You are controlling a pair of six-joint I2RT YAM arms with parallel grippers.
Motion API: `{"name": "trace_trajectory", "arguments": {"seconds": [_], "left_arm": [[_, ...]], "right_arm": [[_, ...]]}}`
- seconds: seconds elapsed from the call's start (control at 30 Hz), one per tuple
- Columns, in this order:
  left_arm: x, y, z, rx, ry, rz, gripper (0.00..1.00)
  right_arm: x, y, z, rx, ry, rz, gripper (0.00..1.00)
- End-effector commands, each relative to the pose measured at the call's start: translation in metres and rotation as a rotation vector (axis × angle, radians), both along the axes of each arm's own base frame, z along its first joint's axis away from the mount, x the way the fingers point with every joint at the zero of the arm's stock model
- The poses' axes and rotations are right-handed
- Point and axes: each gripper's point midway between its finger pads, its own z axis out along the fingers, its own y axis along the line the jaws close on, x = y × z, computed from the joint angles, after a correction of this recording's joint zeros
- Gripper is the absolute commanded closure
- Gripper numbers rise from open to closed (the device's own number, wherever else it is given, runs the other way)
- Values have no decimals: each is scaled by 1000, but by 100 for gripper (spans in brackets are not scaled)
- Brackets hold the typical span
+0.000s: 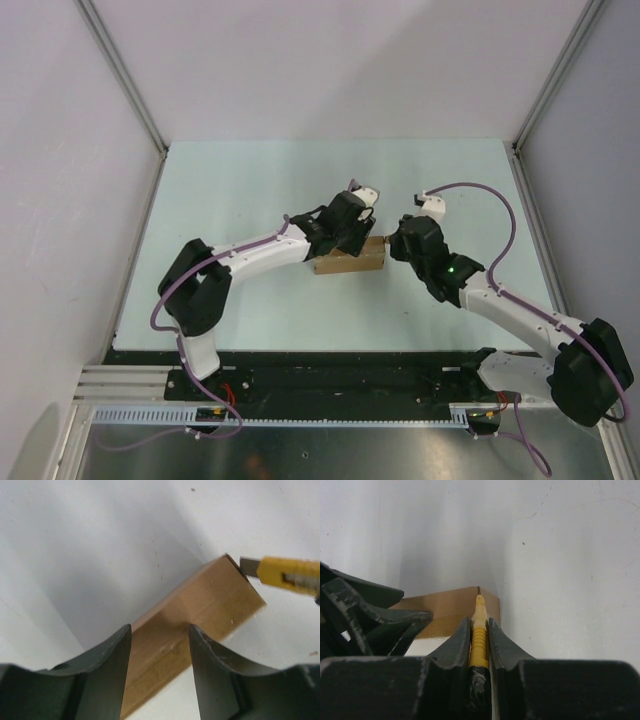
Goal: Unpack the express box
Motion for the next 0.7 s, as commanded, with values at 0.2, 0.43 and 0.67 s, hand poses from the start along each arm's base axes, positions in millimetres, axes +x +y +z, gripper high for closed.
{"name": "trace_trajectory", "arguments": {"seconds": [0.2, 0.43, 0.67], "left_arm": [[-21, 42, -80, 239, 178, 109, 47], [-30, 43, -91, 246, 226, 103, 48], [-32, 42, -94, 245, 240, 94, 50]], "right_arm": [[-33, 1, 2, 21, 99, 67, 100], [-36, 6, -14, 13, 152, 70, 100], [-35, 14, -26, 2, 177, 76, 100]]}}
